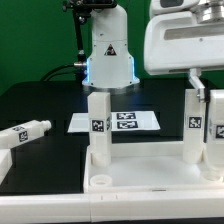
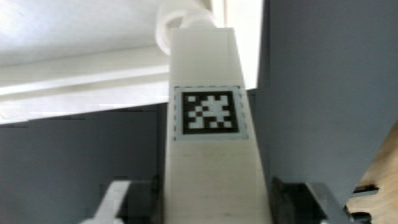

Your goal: Assemble desk

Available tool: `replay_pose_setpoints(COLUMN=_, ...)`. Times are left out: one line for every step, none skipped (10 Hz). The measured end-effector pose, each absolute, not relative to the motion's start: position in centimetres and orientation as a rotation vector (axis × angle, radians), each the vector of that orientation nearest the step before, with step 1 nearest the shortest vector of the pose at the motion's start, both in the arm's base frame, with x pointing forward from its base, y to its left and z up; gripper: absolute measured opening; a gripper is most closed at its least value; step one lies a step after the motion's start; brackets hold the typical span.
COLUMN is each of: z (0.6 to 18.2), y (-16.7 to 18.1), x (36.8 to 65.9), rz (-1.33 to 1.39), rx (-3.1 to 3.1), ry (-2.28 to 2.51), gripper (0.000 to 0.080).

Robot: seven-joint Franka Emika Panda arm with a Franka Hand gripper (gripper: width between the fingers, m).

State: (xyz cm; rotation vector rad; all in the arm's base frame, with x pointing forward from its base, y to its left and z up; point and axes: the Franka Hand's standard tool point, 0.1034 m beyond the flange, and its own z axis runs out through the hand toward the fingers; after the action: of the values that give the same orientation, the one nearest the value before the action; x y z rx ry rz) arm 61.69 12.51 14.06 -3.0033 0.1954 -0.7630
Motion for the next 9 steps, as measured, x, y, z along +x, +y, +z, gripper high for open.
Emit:
replay_pose_setpoints(z=14.0, y=12.5, x=61.7, rz=-0.780, rx=-2.999, ry=0.191, gripper=0.0282)
replay_pose_setpoints(z=14.0, y=12.4, x=61.8, rz=-0.786, rx=-3.001, ry=0.179, gripper=0.0282)
replay_pose_setpoints(z=14.0, y=12.1, x=61.8, rz=-0.788, rx=-3.007, ry=0.166, gripper=0.0282)
replay_pose_setpoints(z=14.0, y=11.8, x=61.9, rz=-0.788, rx=-3.009, ry=0.165, gripper=0.0282)
replay_pose_setpoints(z=14.0, y=11.5, x=61.9, rz=-0.789, rx=-3.015, ry=0.150, gripper=0.0282)
replay_pose_setpoints(z=13.9, y=11.2, x=61.9, rz=-0.788, rx=-3.019, ry=0.147, gripper=0.0282)
replay_pose_setpoints(z=13.8, y=11.2, x=61.8, rz=-0.786, rx=-3.021, ry=0.147, gripper=0.0282)
replay_pose_setpoints(z=13.5, y=11.2, x=61.8, rz=-0.780, rx=-3.025, ry=0.145, gripper=0.0282)
replay_pose_setpoints(z=13.2, y=11.2, x=61.7, rz=-0.775, rx=-3.029, ry=0.143, gripper=0.0282)
